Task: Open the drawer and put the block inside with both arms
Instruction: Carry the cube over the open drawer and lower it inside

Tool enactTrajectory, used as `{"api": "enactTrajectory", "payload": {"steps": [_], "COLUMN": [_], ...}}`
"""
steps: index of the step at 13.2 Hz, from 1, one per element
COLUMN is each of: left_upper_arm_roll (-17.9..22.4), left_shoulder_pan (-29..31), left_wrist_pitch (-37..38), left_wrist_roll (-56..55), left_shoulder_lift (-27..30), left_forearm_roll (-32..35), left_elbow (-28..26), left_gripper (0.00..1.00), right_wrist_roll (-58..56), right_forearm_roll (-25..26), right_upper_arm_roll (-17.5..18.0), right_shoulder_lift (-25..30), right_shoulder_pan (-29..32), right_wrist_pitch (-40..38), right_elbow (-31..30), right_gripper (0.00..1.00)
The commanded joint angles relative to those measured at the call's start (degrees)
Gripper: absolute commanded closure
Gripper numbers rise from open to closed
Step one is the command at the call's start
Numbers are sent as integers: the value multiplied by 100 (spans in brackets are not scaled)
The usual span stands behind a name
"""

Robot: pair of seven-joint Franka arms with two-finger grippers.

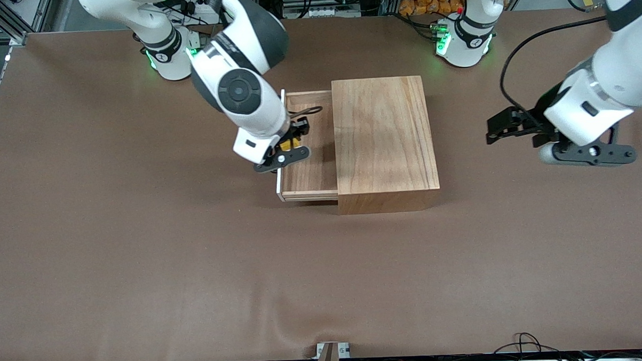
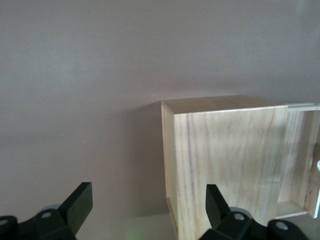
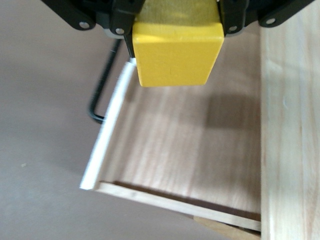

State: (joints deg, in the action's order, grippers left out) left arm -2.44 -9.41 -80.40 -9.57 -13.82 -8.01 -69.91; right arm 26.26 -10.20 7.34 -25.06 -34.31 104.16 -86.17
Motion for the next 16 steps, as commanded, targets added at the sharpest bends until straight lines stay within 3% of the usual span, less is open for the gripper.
{"api": "enactTrajectory", "payload": {"steps": [1,2,5,7,9,10,11,16], "left_upper_arm_roll": [-107,-299,-336,-345,-328,-293,-293,-118], "left_shoulder_pan": [385,579,598,677,704,704,704,730], "left_wrist_pitch": [357,455,762,799,807,781,763,193], "left_wrist_roll": [253,375,421,412,421,421,421,700], "left_shoulder_lift": [414,520,792,1230,1442,1574,1714,1707], "left_forearm_roll": [79,123,553,590,581,581,581,985], "left_elbow": [-215,-268,-417,-951,-1146,-1278,-1375,-1490], "left_gripper": [0,0,0,0,0,0,0,0], "right_wrist_roll": [319,362,607,731,819,881,899,1365], "right_forearm_roll": [-53,-35,227,369,395,404,422,413], "right_upper_arm_roll": [-66,-75,-92,-92,-92,-101,-101,-92], "right_shoulder_lift": [-297,-385,-666,-807,-860,-860,-851,-396], "right_shoulder_pan": [-181,-242,-445,-515,-524,-524,-524,-489], "right_wrist_pitch": [209,227,490,570,562,561,544,256], "right_elbow": [171,170,83,65,65,65,74,126], "right_gripper": [100,100,100,100,99,46,0,0]}}
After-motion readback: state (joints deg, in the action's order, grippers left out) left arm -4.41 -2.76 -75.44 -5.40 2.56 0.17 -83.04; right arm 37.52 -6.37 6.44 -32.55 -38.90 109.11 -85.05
